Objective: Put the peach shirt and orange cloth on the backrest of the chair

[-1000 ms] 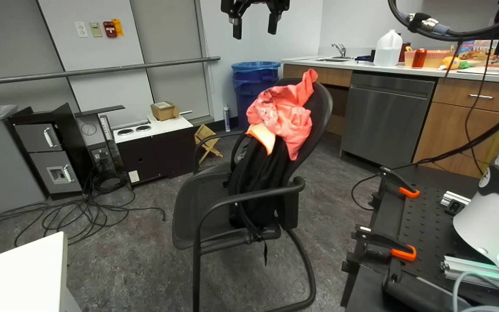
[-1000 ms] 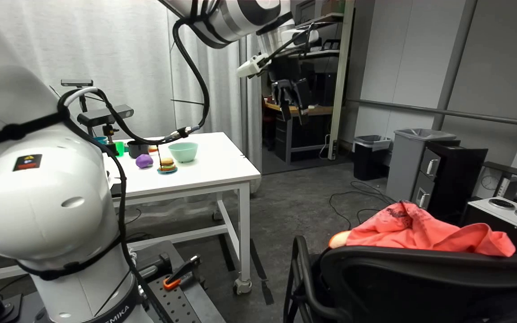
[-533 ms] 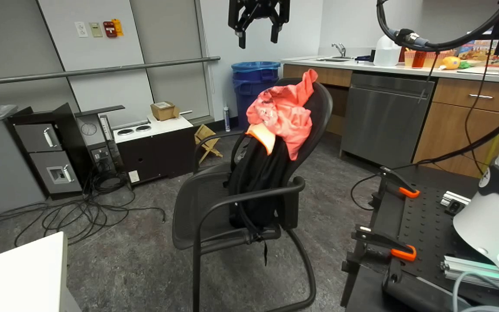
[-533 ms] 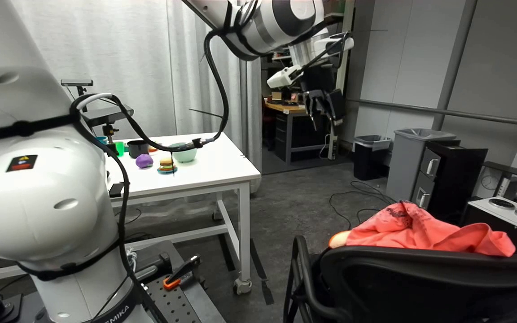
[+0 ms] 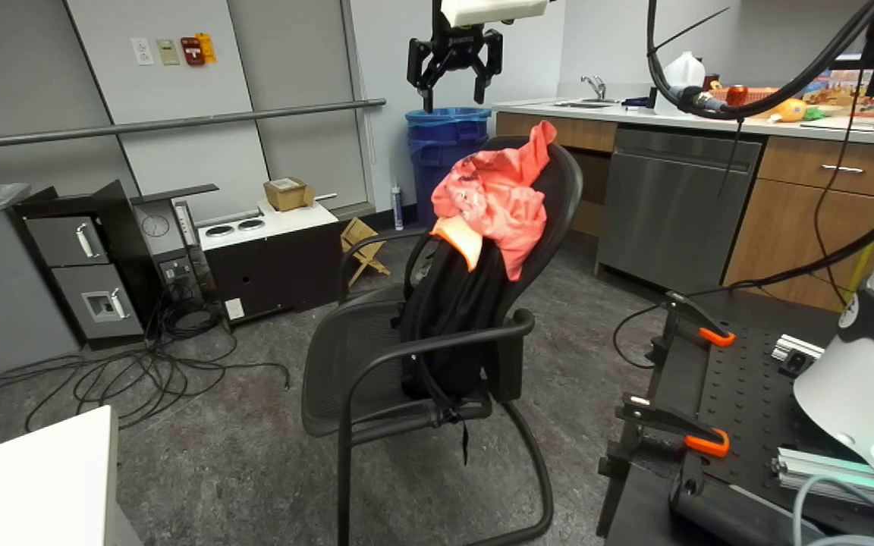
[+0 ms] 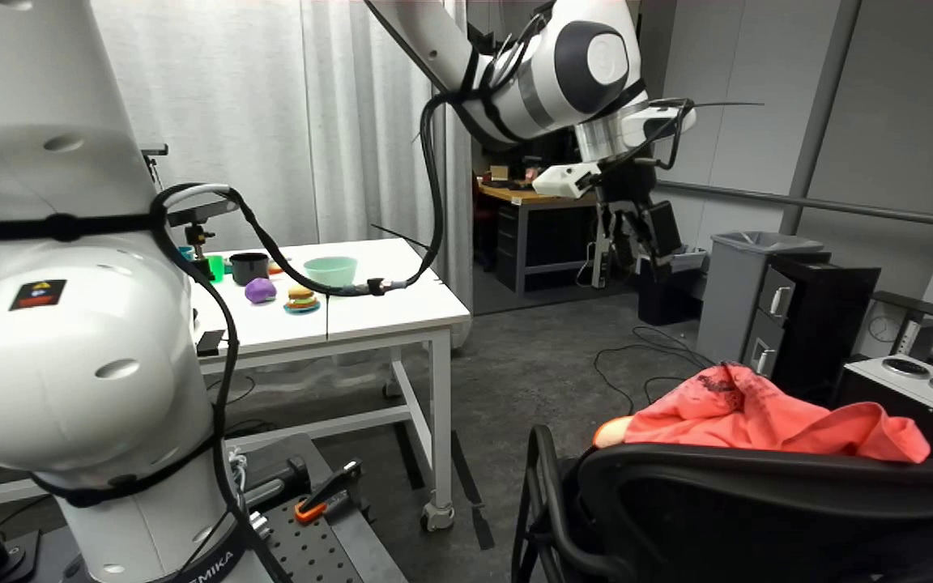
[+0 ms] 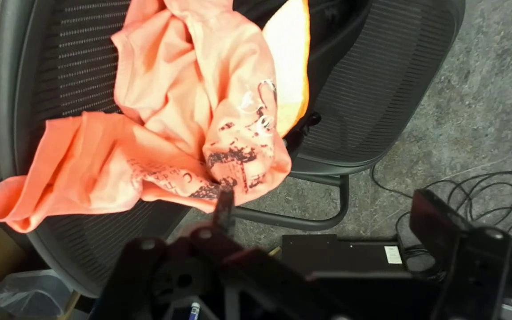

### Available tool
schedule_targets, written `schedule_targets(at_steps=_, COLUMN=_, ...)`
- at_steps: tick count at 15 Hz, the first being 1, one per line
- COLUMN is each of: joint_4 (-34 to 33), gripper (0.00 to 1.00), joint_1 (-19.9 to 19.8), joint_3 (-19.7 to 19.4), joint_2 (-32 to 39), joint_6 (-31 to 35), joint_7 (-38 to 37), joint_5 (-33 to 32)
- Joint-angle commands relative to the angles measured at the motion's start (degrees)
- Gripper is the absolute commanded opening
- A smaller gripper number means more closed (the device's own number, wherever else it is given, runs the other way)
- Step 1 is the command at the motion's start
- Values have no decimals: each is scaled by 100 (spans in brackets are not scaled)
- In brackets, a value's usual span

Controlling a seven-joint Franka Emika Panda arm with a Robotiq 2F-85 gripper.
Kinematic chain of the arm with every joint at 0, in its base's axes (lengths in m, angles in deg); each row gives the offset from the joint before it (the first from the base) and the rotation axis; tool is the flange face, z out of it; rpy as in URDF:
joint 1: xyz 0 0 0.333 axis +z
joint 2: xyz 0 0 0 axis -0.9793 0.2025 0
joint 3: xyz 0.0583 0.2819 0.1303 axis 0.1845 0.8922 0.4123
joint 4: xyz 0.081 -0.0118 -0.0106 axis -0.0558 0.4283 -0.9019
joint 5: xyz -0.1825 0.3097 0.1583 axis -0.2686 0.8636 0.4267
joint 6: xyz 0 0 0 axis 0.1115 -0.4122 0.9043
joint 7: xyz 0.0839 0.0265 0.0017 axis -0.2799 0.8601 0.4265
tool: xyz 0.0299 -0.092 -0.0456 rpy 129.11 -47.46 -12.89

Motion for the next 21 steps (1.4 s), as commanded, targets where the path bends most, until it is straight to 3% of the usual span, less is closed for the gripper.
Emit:
schedule_targets(at_steps=1, joint_4=-379, gripper=100, joint_1=31, joint_3=-286, joint_2=565, joint_6=256, joint_7=-147, joint_5=-305)
schedule_targets(at_steps=11, joint_4=-929, gripper=100, joint_1=214, joint_3=-1040, joint_2=1622, joint_6=357, joint_7=-143, joint_5=-763)
schedule_targets(at_steps=21, joint_4=-1030, gripper=100, joint_1=442, joint_3=-1497, joint_2=2062, joint_6=382, joint_7=-72, joint_5=-1205)
